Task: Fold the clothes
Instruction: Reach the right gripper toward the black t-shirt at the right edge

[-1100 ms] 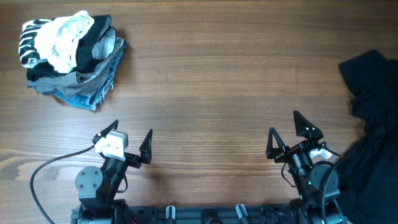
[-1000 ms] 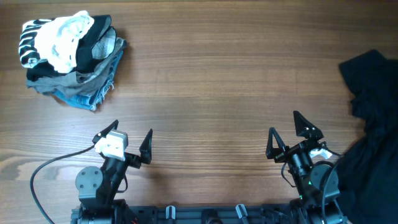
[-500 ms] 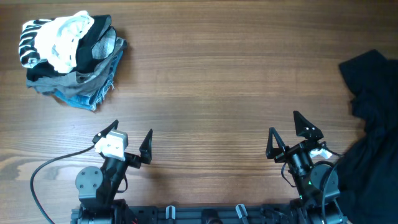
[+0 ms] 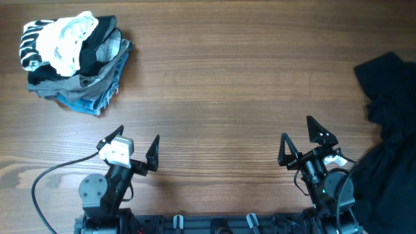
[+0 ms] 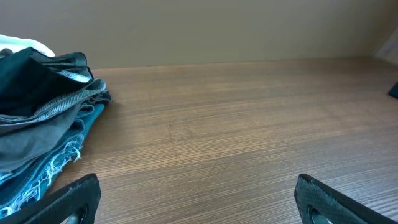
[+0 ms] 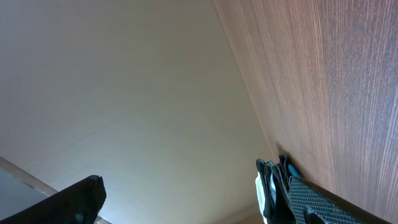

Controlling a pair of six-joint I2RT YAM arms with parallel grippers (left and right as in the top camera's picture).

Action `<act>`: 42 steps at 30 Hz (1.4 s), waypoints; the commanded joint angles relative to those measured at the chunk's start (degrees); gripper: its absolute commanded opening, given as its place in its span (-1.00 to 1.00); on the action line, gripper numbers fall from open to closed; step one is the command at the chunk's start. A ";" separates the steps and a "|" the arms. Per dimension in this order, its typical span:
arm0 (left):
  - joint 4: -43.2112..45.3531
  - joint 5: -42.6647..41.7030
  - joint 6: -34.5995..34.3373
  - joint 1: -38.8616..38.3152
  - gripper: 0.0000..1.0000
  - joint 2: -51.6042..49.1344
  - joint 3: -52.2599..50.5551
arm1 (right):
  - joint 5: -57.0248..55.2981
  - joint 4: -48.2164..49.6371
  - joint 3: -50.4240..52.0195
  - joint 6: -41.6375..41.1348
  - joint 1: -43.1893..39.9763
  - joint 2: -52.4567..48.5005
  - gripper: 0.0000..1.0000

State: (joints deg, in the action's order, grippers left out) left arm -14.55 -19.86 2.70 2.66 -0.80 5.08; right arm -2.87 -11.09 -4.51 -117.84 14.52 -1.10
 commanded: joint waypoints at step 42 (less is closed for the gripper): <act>-12.02 -12.41 -3.21 0.24 1.00 -13.31 29.40 | 30.36 -2.21 -32.24 105.59 0.24 -22.80 0.99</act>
State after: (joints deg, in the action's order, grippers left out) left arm -19.94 -33.17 0.38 2.66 -5.10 24.14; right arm 22.22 -6.76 -28.84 -14.83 14.70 -15.88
